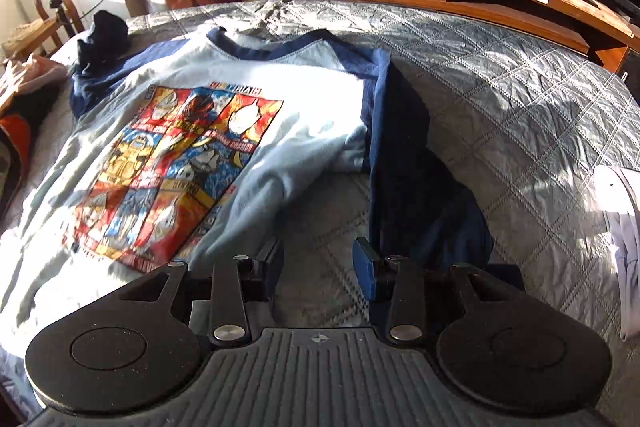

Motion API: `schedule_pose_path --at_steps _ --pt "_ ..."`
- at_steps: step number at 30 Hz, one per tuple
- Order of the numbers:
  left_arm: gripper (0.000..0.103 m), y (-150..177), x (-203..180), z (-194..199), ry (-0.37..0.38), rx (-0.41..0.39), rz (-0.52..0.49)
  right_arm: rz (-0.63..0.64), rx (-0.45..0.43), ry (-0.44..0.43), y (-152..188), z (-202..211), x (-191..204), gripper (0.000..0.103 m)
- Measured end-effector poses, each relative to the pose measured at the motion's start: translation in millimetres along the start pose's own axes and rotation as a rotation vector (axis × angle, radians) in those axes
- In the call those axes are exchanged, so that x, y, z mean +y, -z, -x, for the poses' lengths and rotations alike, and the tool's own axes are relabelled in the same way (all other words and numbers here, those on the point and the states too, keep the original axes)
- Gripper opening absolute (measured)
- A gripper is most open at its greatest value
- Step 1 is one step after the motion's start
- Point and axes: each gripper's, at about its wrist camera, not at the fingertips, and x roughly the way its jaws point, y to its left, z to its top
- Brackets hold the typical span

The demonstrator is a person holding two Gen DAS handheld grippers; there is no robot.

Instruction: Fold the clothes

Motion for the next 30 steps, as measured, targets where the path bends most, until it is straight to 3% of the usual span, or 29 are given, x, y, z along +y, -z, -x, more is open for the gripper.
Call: schedule_pose_path --at_steps 2,5,10,11,12,13,17,22,23,26,27,30 --pt "0.102 1 -2 1 0.003 -0.002 -0.011 0.041 0.077 -0.031 32 9 5 0.05" --pt "0.102 4 -8 2 0.012 -0.007 -0.038 0.059 0.072 -0.061 62 24 11 0.053" --pt "0.102 11 -18 1 0.012 -0.003 -0.089 0.122 0.073 -0.042 70 32 24 0.053" --pt "0.102 12 -19 1 0.014 -0.002 -0.094 0.128 0.07 -0.042 71 35 26 0.049" --pt "0.102 13 -20 1 0.015 -0.003 -0.098 0.135 0.066 -0.042 71 37 27 0.016" --pt "0.102 14 -20 1 0.009 -0.005 -0.104 0.141 0.062 -0.042 72 39 28 0.007" --pt "0.102 15 -20 -2 -0.001 0.001 -0.112 0.168 0.047 -0.043 74 48 34 0.007" --pt "0.102 15 -22 -1 0.006 -0.002 -0.114 0.127 0.149 -0.099 76 68 39 0.008" --pt "0.102 16 -23 -1 0.009 0.001 -0.118 0.149 0.166 -0.084 77 71 42 0.01" --pt "0.102 18 -28 1 0.019 -0.004 -0.139 0.189 0.182 0.105 80 71 38 0.026" --pt "0.102 18 -28 1 0.02 -0.004 -0.141 0.201 0.186 0.173 81 71 36 0.026" --pt "0.102 18 -28 1 0.021 -0.004 -0.144 0.219 0.078 0.146 72 83 45 0.025"
